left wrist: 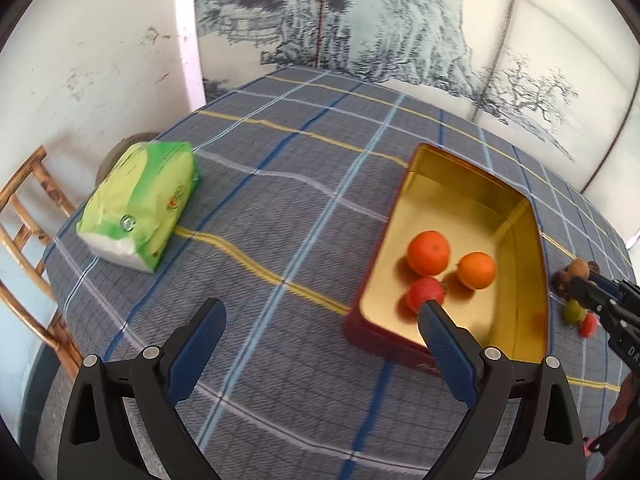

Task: Organize fruits
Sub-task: 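Carry the two longans with the right gripper and release them in the tin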

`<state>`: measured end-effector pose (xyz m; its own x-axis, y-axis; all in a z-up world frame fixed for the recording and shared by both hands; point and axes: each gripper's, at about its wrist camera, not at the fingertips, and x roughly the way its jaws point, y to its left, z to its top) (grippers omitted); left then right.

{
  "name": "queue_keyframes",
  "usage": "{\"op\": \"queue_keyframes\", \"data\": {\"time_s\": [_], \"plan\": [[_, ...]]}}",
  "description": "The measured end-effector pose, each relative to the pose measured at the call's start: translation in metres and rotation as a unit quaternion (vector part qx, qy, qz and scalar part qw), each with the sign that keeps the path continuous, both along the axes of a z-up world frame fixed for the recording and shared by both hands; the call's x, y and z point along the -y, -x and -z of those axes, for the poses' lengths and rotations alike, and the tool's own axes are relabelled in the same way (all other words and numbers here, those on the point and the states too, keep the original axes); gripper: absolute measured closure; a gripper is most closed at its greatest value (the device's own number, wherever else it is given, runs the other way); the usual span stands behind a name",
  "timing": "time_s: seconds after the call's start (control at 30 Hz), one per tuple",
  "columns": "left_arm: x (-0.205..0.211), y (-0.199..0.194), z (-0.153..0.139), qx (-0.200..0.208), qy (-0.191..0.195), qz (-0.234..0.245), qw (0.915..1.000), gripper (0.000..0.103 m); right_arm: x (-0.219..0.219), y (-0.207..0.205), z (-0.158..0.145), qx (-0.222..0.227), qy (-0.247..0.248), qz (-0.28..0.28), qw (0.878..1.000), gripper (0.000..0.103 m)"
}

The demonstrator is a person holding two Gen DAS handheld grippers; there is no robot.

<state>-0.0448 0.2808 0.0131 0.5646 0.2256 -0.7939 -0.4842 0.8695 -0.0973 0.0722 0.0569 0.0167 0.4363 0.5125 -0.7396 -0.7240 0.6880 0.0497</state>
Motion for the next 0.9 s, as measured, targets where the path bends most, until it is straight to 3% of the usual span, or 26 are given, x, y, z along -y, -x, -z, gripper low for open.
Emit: {"op": "queue_keyframes", "data": {"time_s": [0.4, 0.9], "plan": [[-0.018, 0.01, 0.007, -0.011, 0.005, -0.023, 0.9997, 0.006, -0.068, 0.008, 0.032, -0.015, 0.059, -0.061, 0.996, 0.079], [-0.019, 0.007, 0.01, -0.018, 0.006, -0.019, 0.9996, 0.006, -0.085, 0.001, 0.052, -0.023, 0.084, -0.058, 0.995, 0.079]]}}
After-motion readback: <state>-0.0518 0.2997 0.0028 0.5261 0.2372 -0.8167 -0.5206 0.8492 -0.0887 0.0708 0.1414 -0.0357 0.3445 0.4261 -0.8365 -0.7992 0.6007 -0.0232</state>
